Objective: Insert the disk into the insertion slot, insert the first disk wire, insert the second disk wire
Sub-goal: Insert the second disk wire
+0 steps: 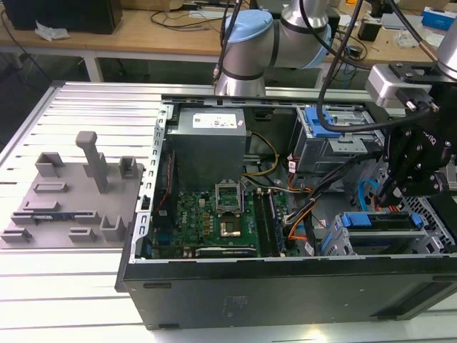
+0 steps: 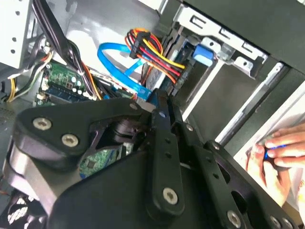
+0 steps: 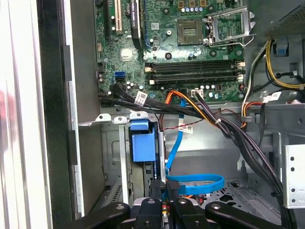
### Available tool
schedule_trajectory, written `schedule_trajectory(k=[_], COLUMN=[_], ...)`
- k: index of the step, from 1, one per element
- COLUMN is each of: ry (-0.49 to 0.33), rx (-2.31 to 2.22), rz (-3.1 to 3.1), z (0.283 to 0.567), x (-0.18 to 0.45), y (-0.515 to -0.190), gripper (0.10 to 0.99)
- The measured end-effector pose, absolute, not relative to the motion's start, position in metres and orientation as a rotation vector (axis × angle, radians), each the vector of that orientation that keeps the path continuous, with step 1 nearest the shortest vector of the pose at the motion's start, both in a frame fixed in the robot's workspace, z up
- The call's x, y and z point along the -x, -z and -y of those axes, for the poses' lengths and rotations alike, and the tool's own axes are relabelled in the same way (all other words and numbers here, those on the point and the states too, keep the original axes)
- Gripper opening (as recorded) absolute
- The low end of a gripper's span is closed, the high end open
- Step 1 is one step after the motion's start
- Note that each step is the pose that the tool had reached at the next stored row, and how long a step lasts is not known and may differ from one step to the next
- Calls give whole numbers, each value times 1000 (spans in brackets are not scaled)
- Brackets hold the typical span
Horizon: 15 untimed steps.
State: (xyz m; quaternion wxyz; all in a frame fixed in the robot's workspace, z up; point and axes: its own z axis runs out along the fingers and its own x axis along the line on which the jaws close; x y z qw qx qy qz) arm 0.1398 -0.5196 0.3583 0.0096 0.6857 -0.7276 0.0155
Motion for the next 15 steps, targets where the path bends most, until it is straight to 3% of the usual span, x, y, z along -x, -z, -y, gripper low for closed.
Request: schedule_trajectory(k=[15], ry=[-31], rx=[-2149], rz=[2280], z=[529], x=[-140], y=[-357], gripper=[161])
